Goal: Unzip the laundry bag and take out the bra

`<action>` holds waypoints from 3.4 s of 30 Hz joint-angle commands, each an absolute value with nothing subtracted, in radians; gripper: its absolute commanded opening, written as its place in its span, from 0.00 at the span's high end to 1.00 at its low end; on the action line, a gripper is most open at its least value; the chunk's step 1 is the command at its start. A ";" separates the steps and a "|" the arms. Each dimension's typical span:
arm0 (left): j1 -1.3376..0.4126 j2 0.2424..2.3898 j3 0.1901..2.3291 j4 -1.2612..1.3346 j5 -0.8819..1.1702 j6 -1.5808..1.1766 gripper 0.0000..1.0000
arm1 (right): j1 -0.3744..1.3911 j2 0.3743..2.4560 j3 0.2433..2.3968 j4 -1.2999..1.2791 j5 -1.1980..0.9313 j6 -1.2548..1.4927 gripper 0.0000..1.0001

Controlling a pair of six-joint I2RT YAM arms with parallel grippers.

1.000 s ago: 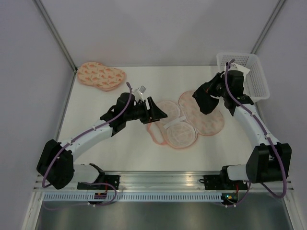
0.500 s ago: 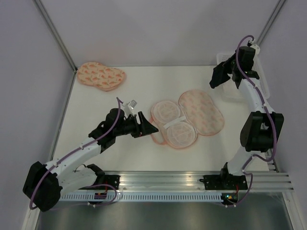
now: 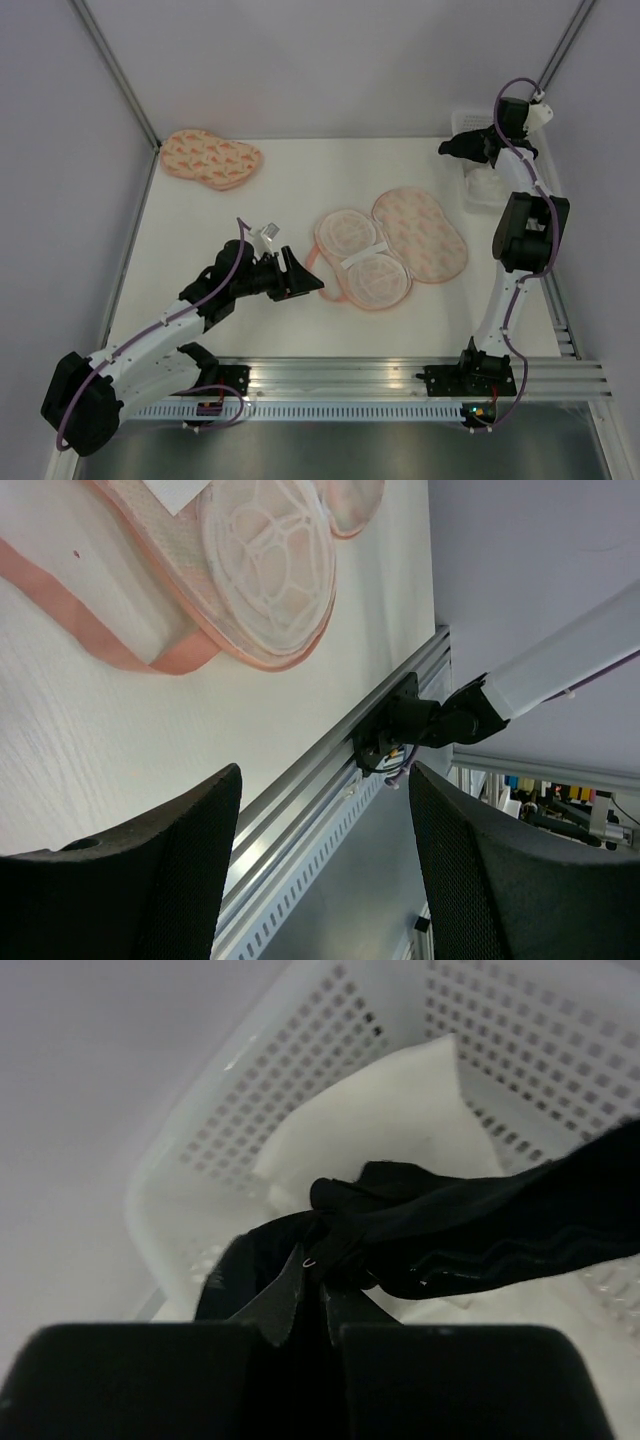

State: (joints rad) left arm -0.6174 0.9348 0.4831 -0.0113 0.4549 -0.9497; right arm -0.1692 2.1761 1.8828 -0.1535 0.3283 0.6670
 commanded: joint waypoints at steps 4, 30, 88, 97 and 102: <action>-0.612 0.937 0.466 0.006 0.463 -0.977 0.28 | -0.218 2.171 1.896 -0.201 0.621 0.712 0.99; -0.612 0.836 0.420 0.006 0.446 -0.989 0.28 | -0.199 1.731 1.583 -0.351 0.420 0.569 0.28; -0.614 0.509 0.399 -0.259 0.316 -1.035 0.28 | 0.630 1.198 0.722 -0.094 0.413 0.379 1.00; -0.614 0.172 0.494 -0.546 0.005 -1.094 0.27 | 1.032 1.391 0.805 -0.009 0.306 0.095 0.96; -0.614 0.083 0.534 -0.663 -0.107 -1.106 0.27 | 1.251 1.547 0.897 0.020 0.308 0.012 0.95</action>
